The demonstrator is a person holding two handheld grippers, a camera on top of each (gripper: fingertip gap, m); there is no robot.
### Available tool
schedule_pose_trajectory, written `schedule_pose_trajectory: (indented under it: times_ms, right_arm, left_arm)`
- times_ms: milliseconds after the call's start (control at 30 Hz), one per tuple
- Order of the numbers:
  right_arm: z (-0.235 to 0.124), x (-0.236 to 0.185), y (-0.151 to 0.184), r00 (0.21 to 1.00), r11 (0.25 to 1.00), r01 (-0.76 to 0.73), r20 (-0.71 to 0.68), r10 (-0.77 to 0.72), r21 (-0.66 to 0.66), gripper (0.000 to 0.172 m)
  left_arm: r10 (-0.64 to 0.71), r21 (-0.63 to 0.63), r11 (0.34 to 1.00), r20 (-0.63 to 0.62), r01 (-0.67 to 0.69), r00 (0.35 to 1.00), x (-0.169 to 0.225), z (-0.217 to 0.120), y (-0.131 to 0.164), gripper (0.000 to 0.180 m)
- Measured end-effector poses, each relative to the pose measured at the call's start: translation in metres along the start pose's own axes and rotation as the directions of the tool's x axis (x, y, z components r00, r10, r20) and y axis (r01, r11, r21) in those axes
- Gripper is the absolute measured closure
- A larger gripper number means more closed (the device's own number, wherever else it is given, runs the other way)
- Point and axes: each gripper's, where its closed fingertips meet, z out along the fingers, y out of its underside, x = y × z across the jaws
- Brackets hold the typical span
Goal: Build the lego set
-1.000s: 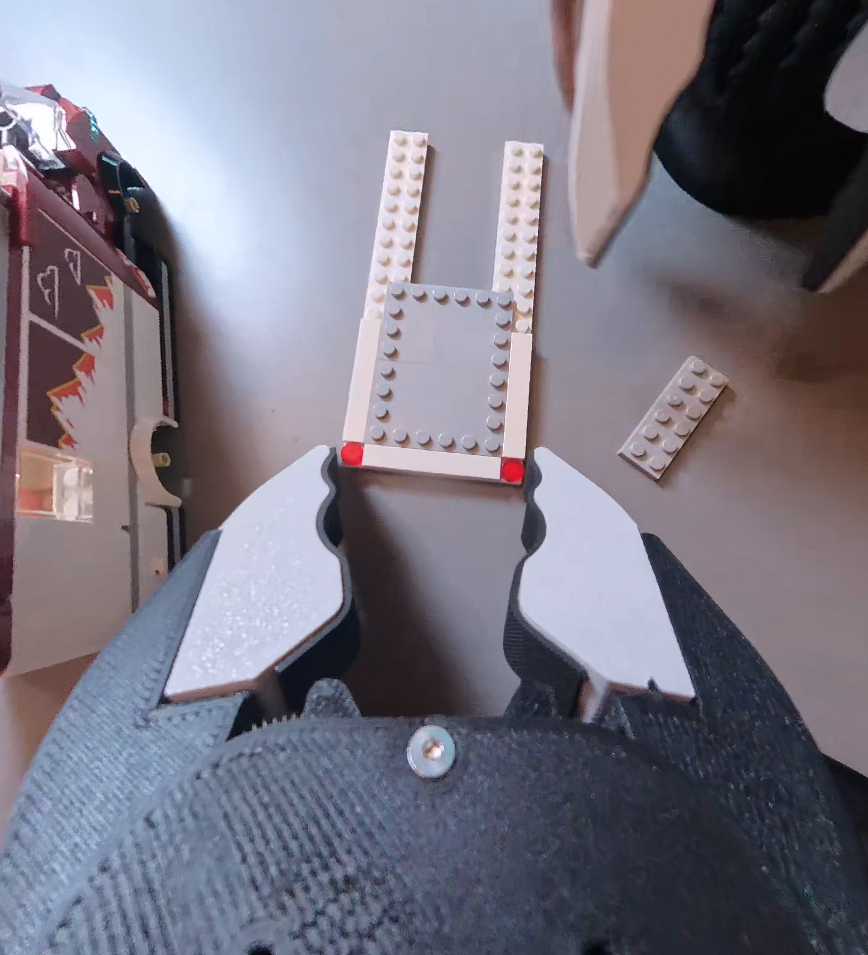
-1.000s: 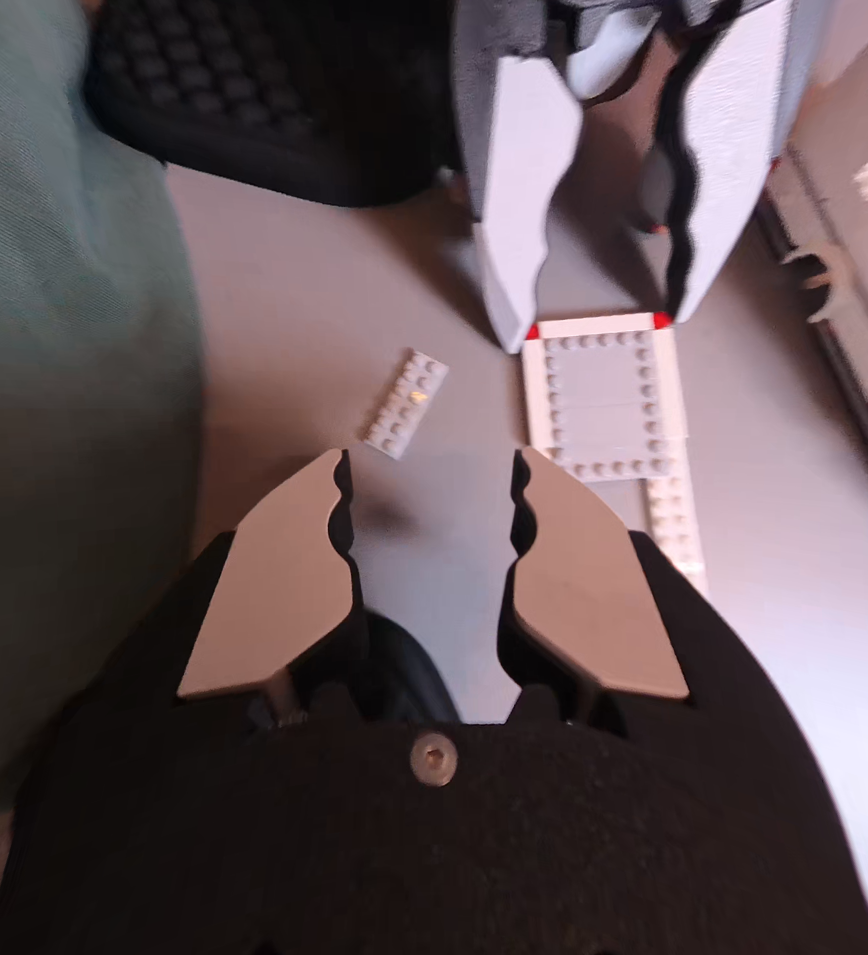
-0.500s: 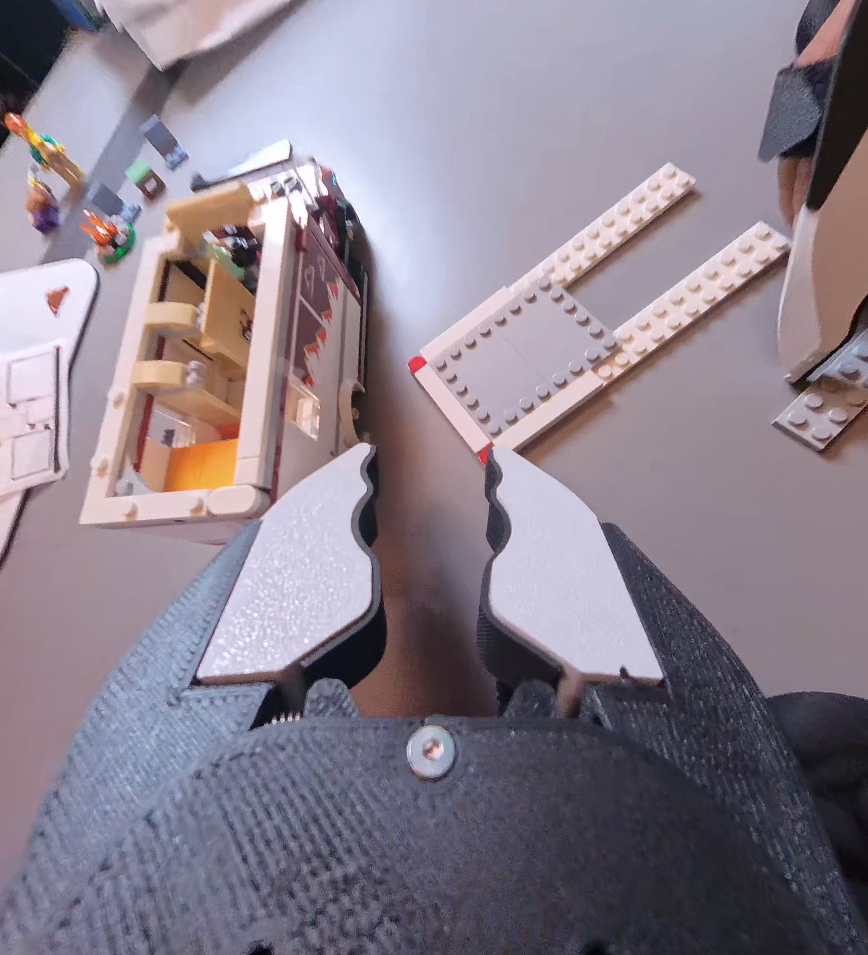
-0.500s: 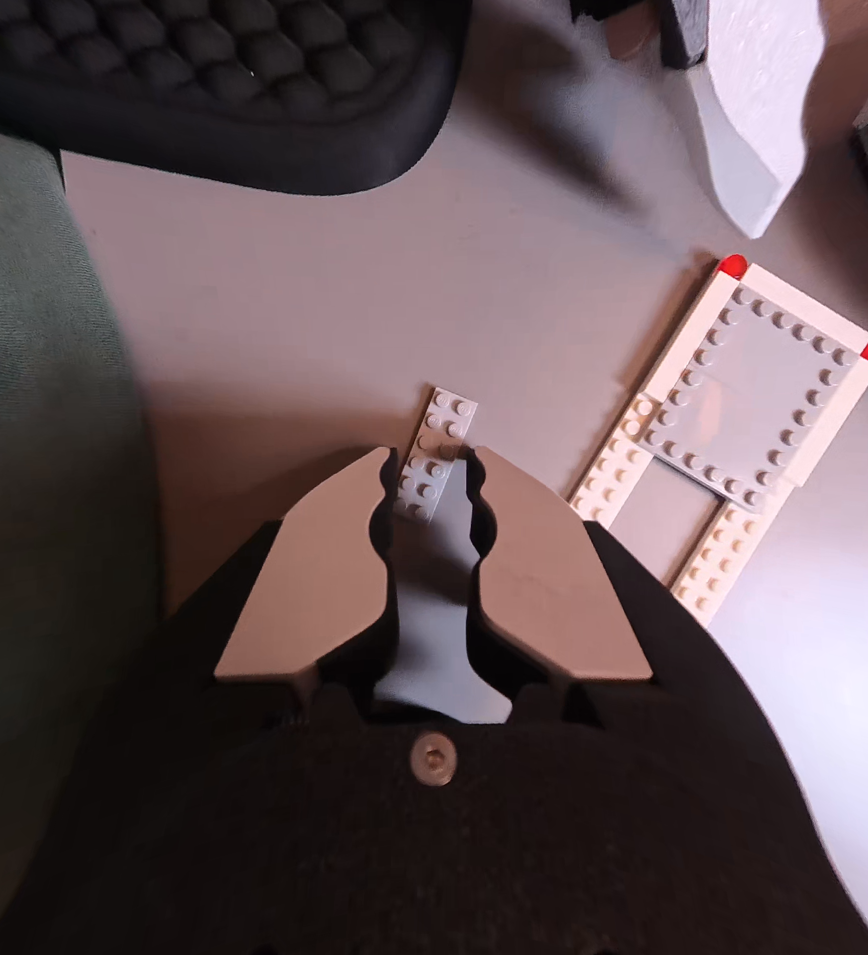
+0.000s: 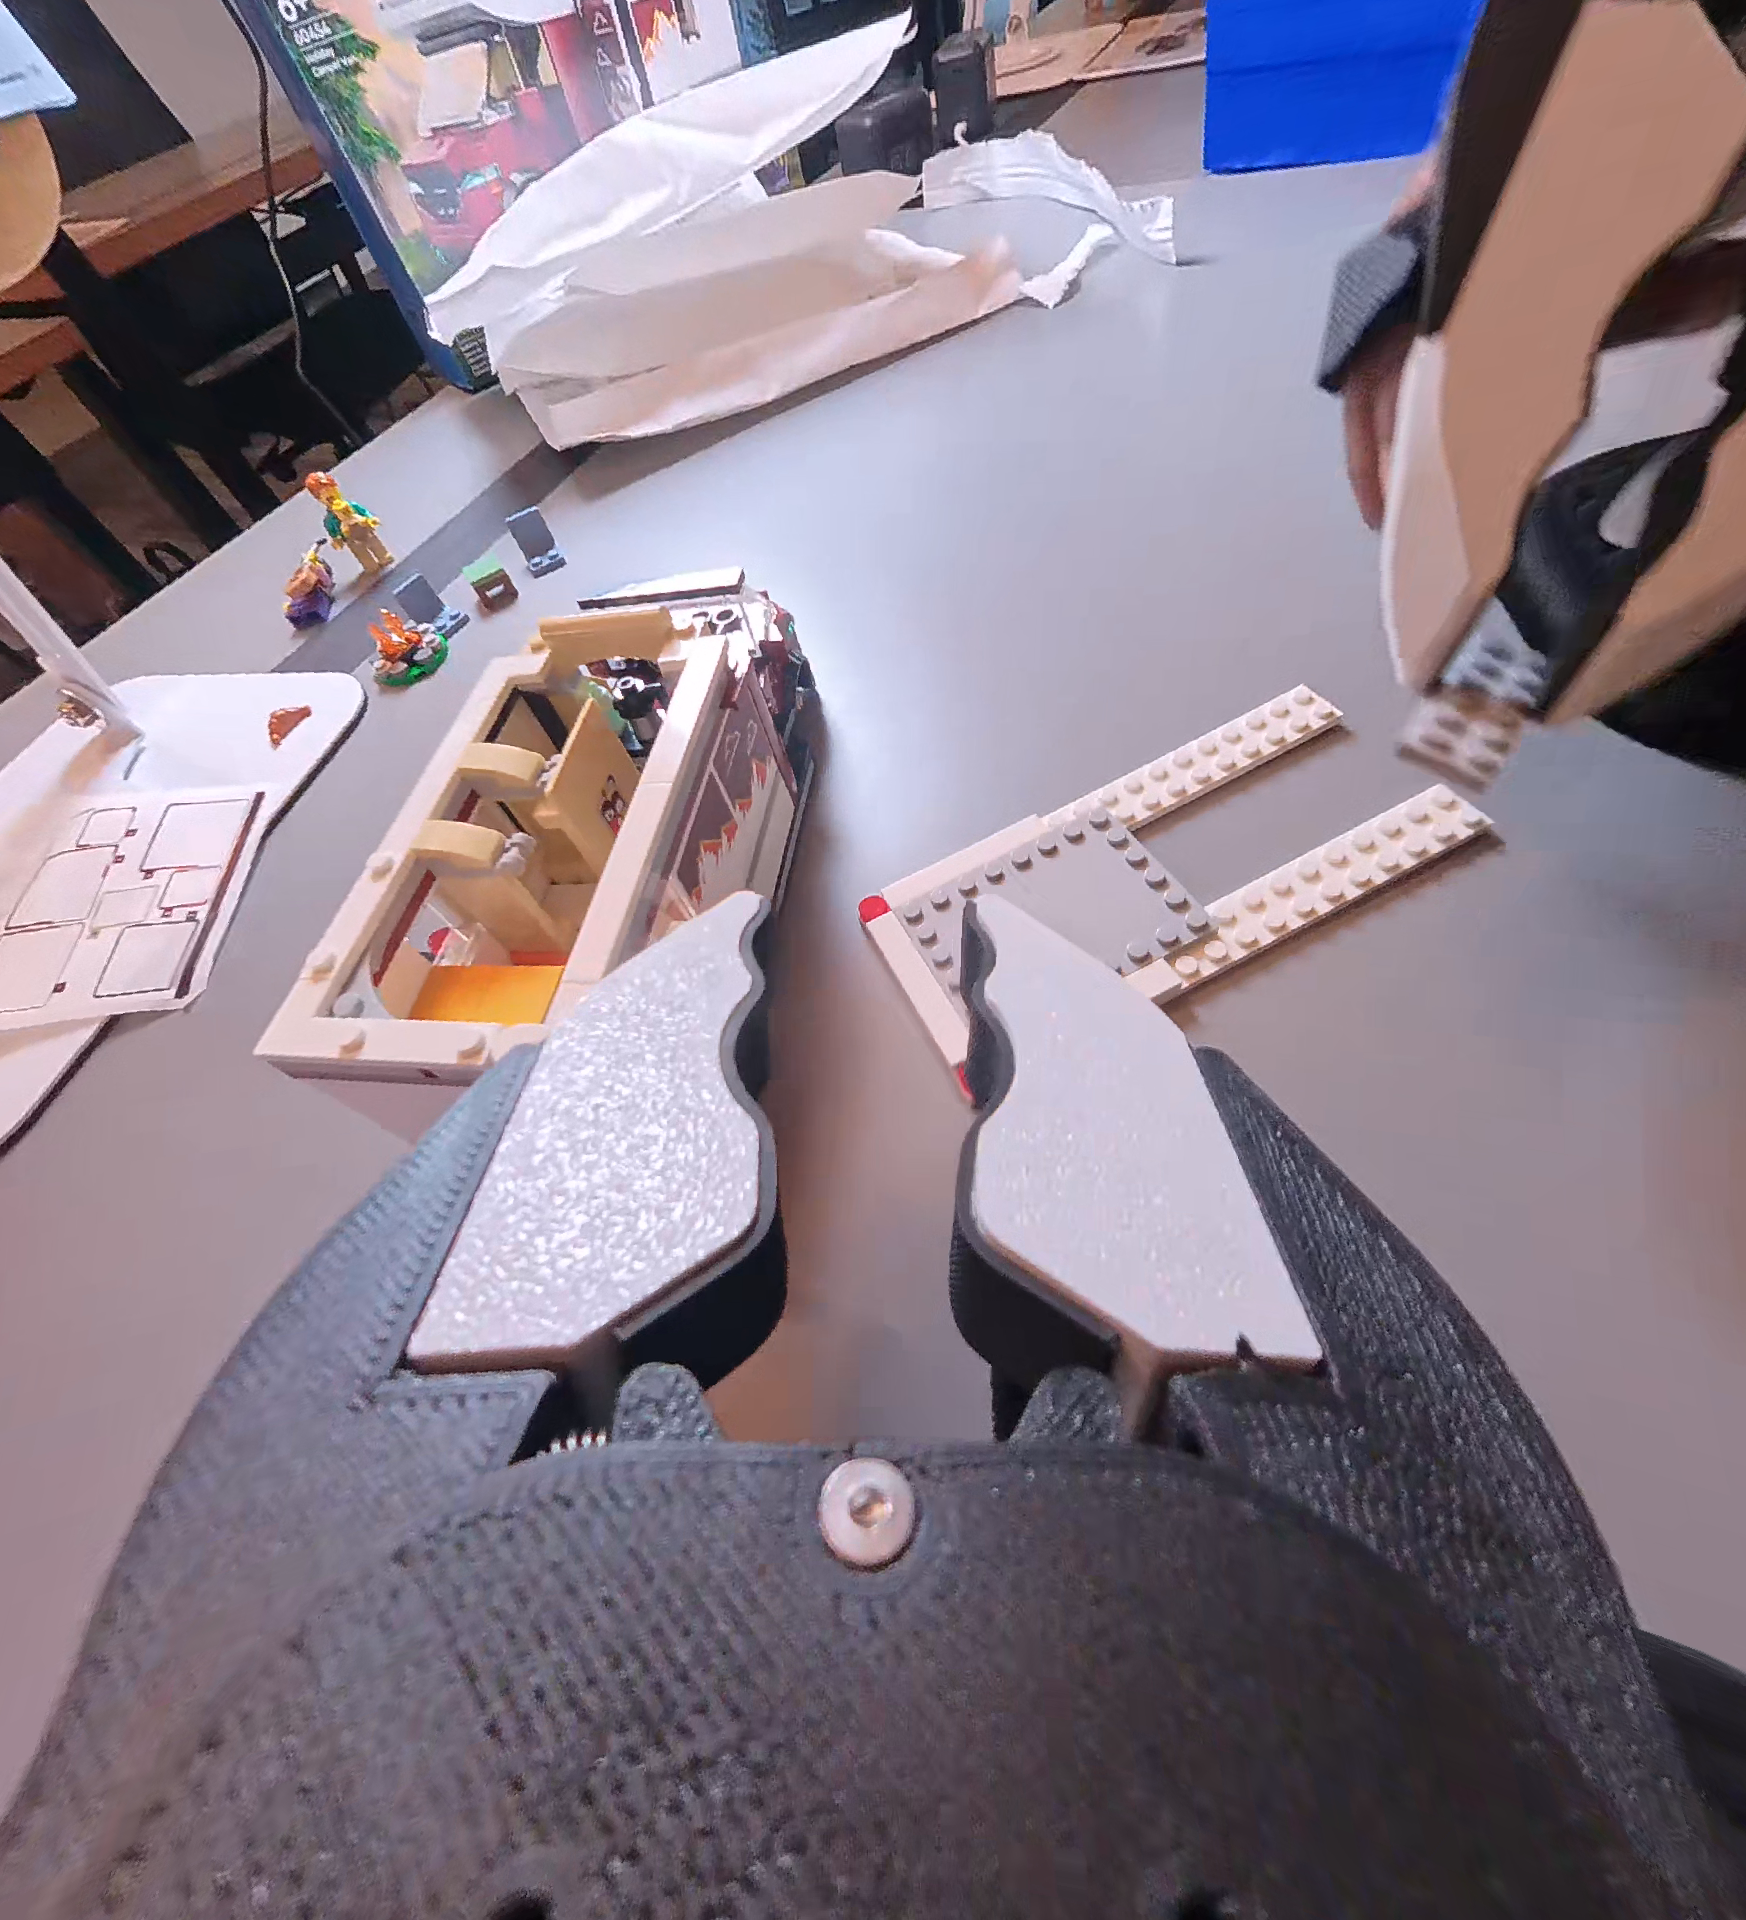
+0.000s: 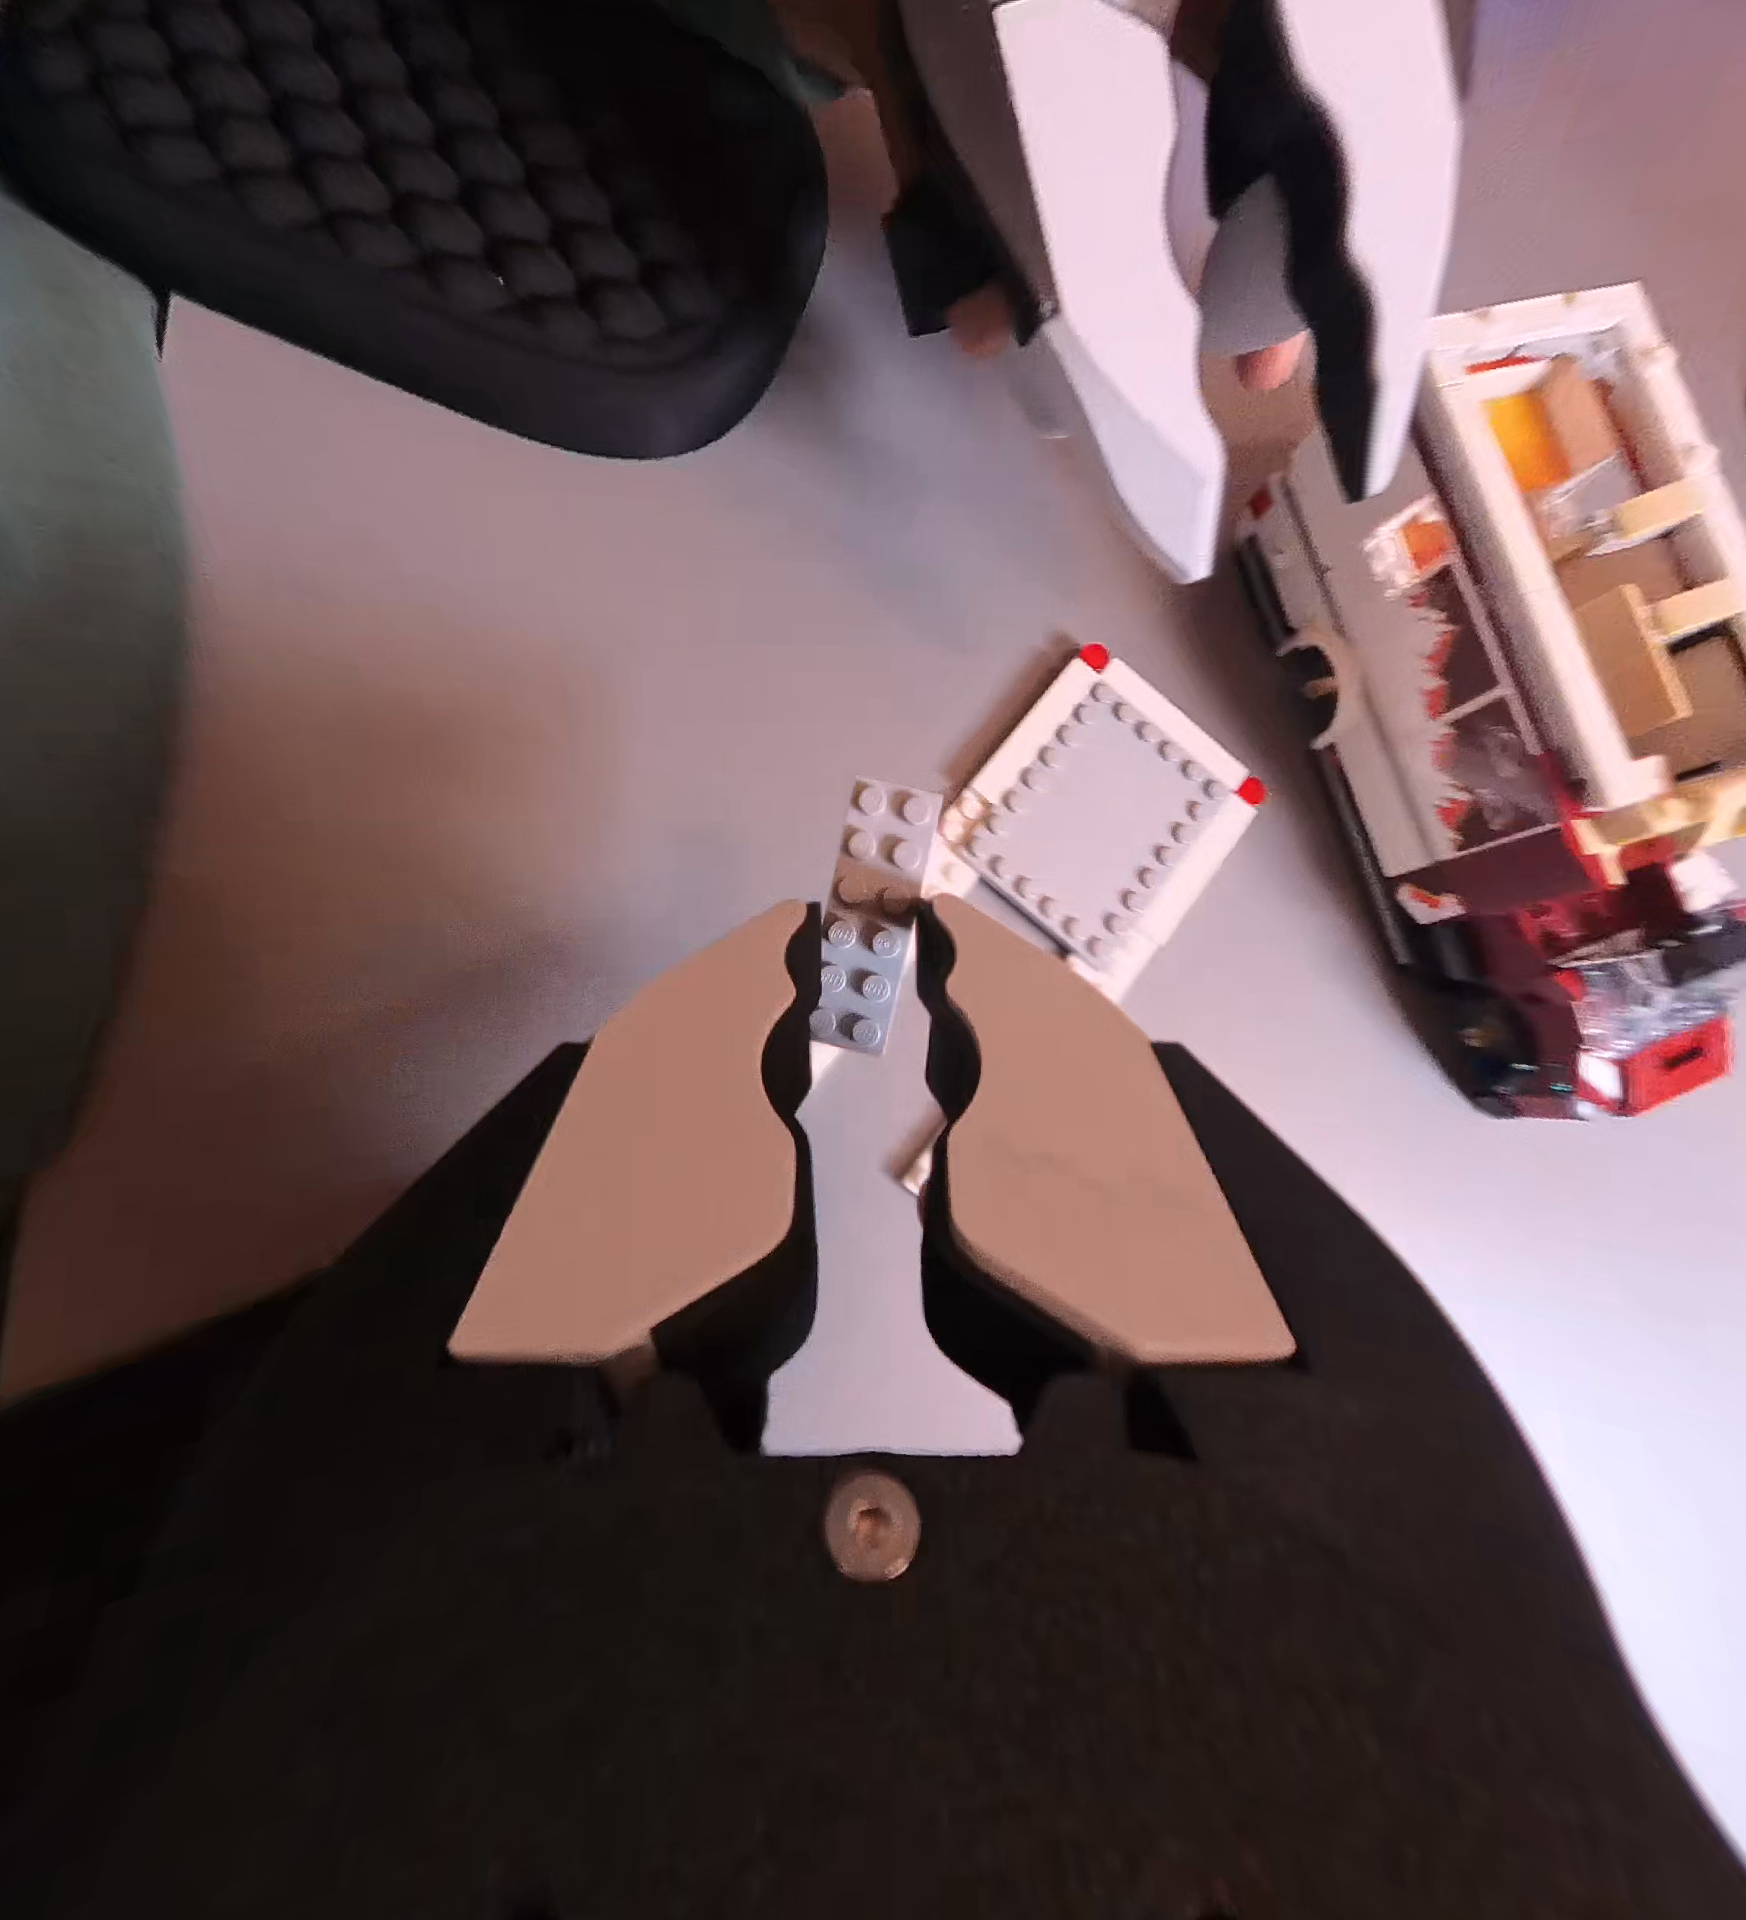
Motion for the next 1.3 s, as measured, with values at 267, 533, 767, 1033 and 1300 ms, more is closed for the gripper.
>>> schedule_pose_trajectory:
  times_ms: [267,533,767,1033,1300]
  right_arm:
    - [-0.015,0.027,0.028,0.972,0.987,0.159,0.175,-0.153,-0.02,0.155]
    - [0.015,0.029,0.036,0.893,0.93,0.362,0.308,-0.328,-0.062,0.155]
    - [0.031,0.022,0.033,0.804,0.871,0.488,0.416,-0.425,-0.054,0.155]
    - [0.04,0.022,0.031,0.733,0.808,0.584,0.475,-0.487,-0.073,0.155]
    - [0.04,0.033,0.027,0.75,0.797,0.6,0.396,-0.529,-0.072,0.145]
  left_arm:
    - [-0.07,-0.016,0.997,-0.035,0.07,0.997,0.003,0.005,0.008,0.147]
    - [-0.05,-0.041,0.998,-0.012,0.05,0.999,-0.001,0.007,0.016,0.147]
    - [-0.05,-0.057,0.997,-0.018,0.049,0.999,-0.002,0.01,0.021,0.147]
    - [-0.048,-0.064,0.997,-0.027,0.046,0.998,0.0,0.011,0.022,0.147]
    - [-0.044,-0.068,0.997,-0.029,0.042,0.999,0.0,0.011,0.023,0.147]
